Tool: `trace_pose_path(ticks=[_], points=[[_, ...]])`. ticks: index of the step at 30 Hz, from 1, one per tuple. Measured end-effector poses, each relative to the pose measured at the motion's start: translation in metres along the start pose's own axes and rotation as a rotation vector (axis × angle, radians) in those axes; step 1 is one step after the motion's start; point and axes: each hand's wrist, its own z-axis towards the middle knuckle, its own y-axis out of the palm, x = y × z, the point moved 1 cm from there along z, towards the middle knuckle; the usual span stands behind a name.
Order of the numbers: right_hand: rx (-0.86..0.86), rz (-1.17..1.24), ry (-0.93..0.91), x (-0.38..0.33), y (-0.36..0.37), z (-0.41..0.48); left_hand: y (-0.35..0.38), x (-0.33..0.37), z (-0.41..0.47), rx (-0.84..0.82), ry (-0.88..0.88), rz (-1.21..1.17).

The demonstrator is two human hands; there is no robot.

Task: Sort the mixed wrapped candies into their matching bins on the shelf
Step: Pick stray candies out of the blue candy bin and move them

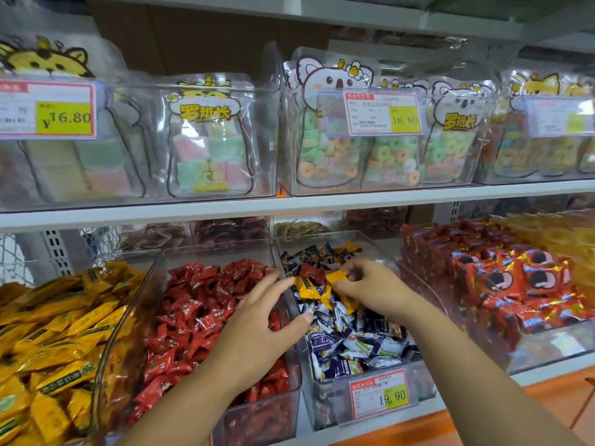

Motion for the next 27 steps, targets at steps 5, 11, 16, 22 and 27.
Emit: trace_pose_path(ticks=[5,11,16,22,27], points=[[0.290,0.055,-0.062,-0.004,-0.021,0.000,0.001,-0.001,0.001,-0.002,0.003,0.002],[0.012,0.004,0.007,-0.003,0.013,0.017,0.002,-0.002,0.002,0.002,0.004,-0.011],[0.028,0.037,-0.046,-0.007,0.012,0.015,0.001,-0.001,0.000,0.005,0.009,-0.019],[0.258,0.185,-0.180,-0.015,-0.005,0.000,0.002,-0.002,0.002,0.026,0.014,-0.013],[0.266,0.258,-0.257,-0.029,-0.009,-0.014,0.000,0.003,0.005,0.117,0.103,0.021]])
